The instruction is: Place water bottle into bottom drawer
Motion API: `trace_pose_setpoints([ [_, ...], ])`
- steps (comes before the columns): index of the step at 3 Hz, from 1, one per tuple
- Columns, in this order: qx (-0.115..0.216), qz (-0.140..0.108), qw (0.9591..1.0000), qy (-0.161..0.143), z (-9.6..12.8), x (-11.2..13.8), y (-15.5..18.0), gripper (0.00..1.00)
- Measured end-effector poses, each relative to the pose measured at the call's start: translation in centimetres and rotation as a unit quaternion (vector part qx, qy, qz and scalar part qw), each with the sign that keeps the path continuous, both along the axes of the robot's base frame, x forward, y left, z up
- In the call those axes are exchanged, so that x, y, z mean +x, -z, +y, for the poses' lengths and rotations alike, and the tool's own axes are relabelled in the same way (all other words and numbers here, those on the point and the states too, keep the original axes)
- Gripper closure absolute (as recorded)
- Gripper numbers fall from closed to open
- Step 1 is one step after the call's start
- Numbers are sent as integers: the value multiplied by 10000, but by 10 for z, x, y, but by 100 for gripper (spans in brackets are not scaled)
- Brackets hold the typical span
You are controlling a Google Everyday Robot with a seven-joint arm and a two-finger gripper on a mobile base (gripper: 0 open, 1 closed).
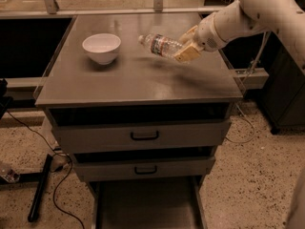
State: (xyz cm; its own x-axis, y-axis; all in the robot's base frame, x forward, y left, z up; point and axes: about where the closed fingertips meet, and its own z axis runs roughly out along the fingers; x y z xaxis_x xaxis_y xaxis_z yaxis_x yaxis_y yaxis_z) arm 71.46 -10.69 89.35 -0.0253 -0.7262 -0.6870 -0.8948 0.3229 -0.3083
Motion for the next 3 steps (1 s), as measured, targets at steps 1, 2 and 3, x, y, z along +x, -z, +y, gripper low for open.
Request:
trace_pose_setpoints([
  [1,-48,-281,9996,-82,-7,-29,-21,100],
  [2,-278,-504,9983,84,-33,-66,-31,100],
  [3,-508,-606,9963,325,-65,-108,-31,100],
])
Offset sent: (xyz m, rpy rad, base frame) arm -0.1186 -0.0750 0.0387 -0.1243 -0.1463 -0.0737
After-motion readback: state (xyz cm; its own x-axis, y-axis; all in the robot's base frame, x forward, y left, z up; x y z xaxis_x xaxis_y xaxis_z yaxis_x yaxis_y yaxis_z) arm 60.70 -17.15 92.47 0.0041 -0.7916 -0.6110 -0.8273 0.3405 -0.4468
